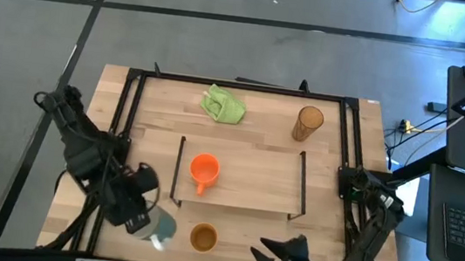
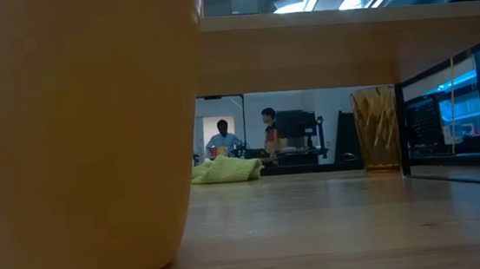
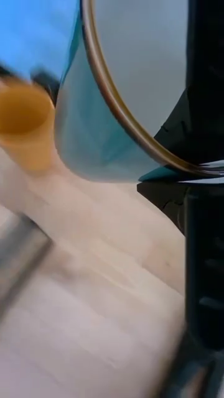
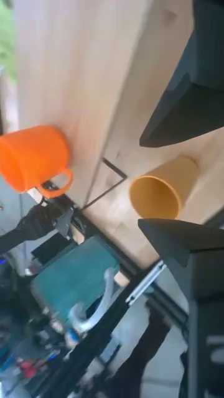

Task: Stack small to large cups/mugs on shelf
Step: Put the blue mug on the shelf

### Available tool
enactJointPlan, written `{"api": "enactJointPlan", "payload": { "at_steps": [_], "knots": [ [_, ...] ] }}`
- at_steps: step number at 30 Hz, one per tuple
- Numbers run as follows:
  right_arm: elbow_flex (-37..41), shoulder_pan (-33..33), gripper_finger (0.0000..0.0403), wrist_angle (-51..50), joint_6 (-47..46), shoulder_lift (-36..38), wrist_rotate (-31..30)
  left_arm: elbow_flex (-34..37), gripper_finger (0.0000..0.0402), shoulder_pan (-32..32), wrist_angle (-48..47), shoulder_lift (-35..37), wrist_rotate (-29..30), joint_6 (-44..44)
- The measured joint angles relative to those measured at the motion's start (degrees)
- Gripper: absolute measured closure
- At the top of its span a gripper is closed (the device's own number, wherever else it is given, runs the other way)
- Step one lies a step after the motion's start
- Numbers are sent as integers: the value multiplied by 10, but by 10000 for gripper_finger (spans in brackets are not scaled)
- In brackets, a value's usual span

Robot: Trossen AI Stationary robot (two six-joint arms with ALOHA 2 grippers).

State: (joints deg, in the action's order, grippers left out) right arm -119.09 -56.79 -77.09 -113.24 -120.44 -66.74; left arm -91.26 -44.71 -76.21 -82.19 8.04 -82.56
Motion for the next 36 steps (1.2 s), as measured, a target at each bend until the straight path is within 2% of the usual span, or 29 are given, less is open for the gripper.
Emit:
{"api": "enactJointPlan", "payload": {
  "at_steps": [4, 7, 10, 14, 19, 23, 26, 36],
  "knots": [
    [57, -23, 203, 1, -131, 0, -4, -95, 383, 55, -8, -39, -10, 117],
    [82, -27, 203, 33, -155, 0, 27, -159, 383, 94, -23, -75, -38, 194],
    [93, -24, 203, 55, -158, 0, 25, -211, 383, 127, -47, -118, -74, 258],
    [97, -18, 203, 65, -158, 0, -38, -272, 383, 152, -60, -173, -117, 326],
    [97, -12, 203, 73, -155, 0, -162, -350, 383, 165, -94, -234, -137, 391],
    [97, -7, 203, 73, -155, 0, -185, -407, 383, 183, -129, -263, -133, 424],
    [97, -1, 203, 73, -155, 0, -186, -437, 383, 198, -138, -275, -132, 446],
    [97, 24, 203, 76, -153, 0, -214, -435, 383, 260, -121, -274, -119, 565]
  ]
}}
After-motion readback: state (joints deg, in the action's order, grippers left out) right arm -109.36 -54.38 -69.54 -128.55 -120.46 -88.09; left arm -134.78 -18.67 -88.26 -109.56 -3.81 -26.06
